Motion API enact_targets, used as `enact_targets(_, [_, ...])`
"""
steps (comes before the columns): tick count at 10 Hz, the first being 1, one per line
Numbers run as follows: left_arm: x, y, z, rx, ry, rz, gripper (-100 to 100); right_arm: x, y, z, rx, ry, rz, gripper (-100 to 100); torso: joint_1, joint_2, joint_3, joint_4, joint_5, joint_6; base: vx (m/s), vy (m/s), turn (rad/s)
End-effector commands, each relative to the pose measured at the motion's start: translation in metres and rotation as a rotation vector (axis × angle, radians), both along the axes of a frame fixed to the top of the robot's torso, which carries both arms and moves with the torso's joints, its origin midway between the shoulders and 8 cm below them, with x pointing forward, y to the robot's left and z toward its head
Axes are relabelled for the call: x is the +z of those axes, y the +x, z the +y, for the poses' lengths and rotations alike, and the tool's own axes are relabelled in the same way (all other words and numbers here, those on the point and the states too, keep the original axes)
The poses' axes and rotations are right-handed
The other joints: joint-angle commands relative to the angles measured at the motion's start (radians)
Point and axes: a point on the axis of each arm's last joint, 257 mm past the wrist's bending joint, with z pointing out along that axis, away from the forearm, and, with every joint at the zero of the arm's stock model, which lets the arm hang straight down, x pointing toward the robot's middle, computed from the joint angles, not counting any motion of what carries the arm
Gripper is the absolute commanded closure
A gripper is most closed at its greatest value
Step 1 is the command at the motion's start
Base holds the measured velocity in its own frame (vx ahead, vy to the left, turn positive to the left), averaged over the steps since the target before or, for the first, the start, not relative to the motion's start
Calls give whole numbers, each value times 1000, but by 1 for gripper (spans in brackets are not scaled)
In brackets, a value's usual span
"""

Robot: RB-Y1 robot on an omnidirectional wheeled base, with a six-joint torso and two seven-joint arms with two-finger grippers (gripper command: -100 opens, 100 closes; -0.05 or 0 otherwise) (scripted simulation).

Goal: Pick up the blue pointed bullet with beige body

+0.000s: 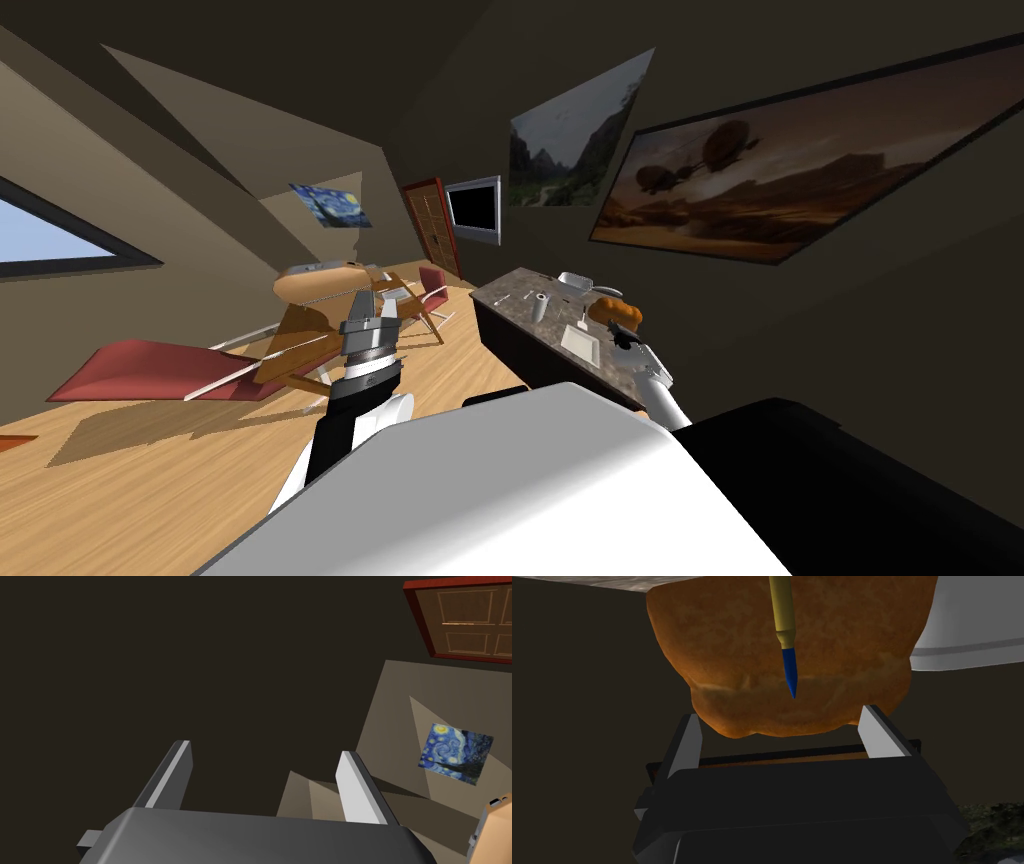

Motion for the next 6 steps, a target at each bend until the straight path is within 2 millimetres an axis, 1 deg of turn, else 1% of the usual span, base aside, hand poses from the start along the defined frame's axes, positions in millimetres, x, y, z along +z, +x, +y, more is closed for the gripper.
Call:
enact_targets(1, [0,0,0,0,0,0,0,-8,-7,-8,-21,2,24,-100,0,0,0,0,0,0,95,30,12])
enact_targets(3, [0,0,0,0,0,0,0,-22,-27,-20,-64,6,78,-100,-1,2,1,0,0,0,82,16,45])
enact_targets(4, [0,0,0,0,0,0,0,-28,-35,-24,-80,8,99,-100,-2,2,1,0,0,0,99,27,41])
enact_targets(5, [0,0,0,0,0,0,0,-37,-47,-29,-104,12,130,-100,-1,1,1,0,0,0,120,-8,41])
enact_targets(6, [0,0,0,0,0,0,0,-29,-37,-27,-88,9,110,-100,-3,0,0,0,-1,0,56,-14,11])
